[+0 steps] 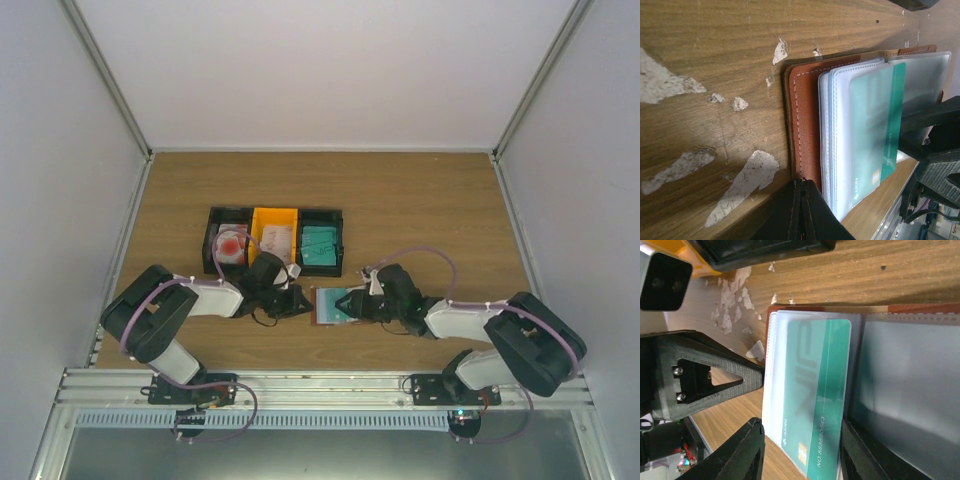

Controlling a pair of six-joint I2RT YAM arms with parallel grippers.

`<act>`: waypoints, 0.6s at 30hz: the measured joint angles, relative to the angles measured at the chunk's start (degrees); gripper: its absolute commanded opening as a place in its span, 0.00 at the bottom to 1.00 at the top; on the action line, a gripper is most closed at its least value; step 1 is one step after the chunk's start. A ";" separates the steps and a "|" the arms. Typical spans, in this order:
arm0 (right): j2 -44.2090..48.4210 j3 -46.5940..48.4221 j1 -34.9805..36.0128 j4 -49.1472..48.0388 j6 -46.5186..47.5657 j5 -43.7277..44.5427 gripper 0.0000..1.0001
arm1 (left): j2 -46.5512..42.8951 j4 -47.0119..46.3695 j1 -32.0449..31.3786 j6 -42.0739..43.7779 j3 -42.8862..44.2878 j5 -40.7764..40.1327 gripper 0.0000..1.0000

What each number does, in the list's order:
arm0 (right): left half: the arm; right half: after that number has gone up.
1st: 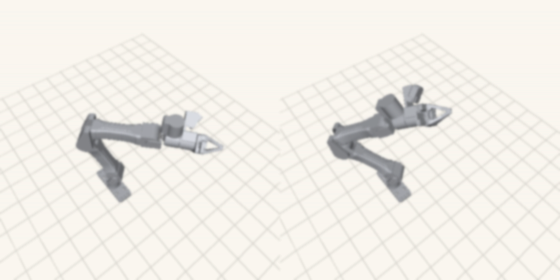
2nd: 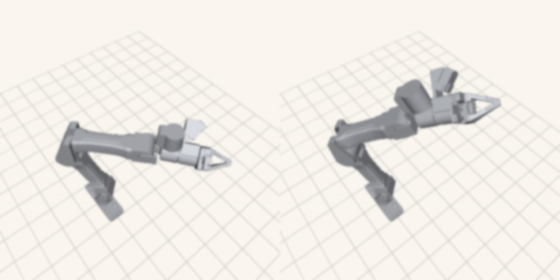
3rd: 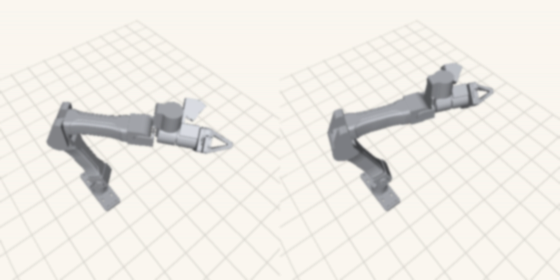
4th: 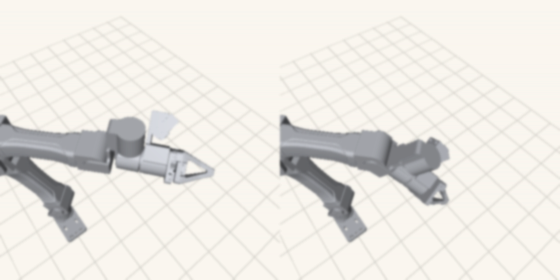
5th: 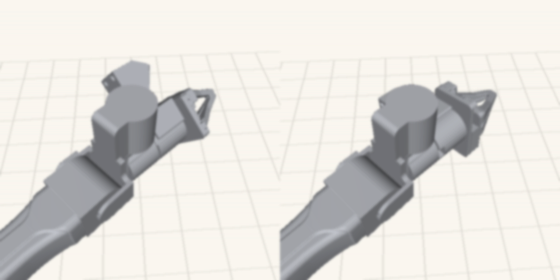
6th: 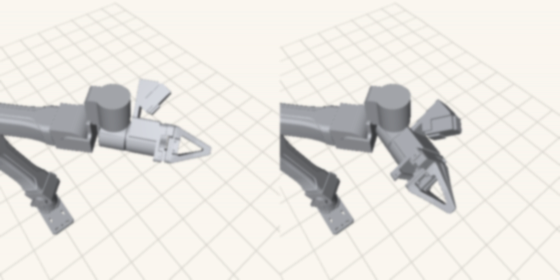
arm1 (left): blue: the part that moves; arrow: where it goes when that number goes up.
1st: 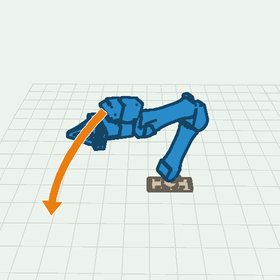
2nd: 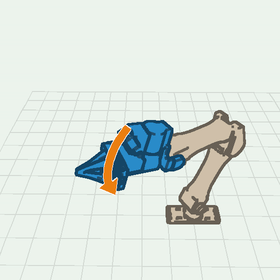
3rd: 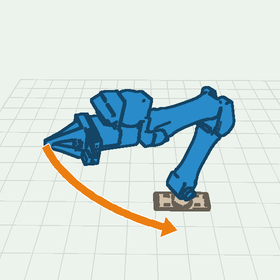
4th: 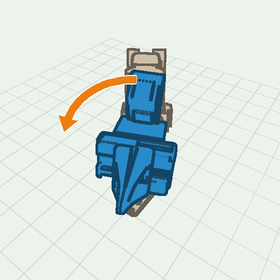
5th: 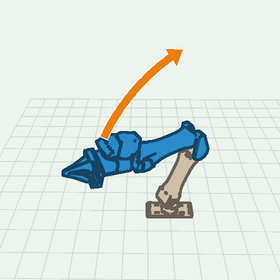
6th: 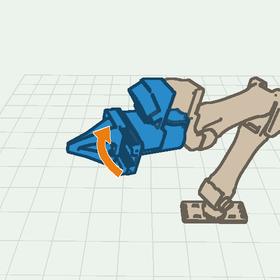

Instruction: Put the credit cards into the card holder

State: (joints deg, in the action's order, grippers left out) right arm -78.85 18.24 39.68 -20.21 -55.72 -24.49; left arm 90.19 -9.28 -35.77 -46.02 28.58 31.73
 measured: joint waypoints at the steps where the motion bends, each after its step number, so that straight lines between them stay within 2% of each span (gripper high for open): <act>1: 0.44 0.31 0.37 1.20 0.24 0.74 0.42 | 0.09 -0.11 -0.04 0.00 0.00 0.02 0.04; 8: -1.95 6.21 3.93 10.51 2.40 6.78 0.36 | 0.90 -1.44 -0.39 0.00 0.02 0.63 0.04; 13: -5.51 12.55 7.82 16.94 3.78 12.15 0.27 | 1.29 -2.21 -0.70 -0.02 0.02 0.81 0.04; 16: -6.36 14.88 9.07 20.55 4.28 14.84 0.30 | 1.29 -2.23 -0.76 -0.04 0.02 0.79 0.04; 18: -6.62 16.22 9.84 22.86 4.52 16.44 0.41 | 1.27 -2.23 -0.79 -0.07 0.02 0.74 0.04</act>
State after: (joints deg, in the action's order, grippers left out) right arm -85.47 34.46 49.52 2.66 -51.20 -8.05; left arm 91.46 -11.51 -36.56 -46.09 28.60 32.47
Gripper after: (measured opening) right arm 0.294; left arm 0.037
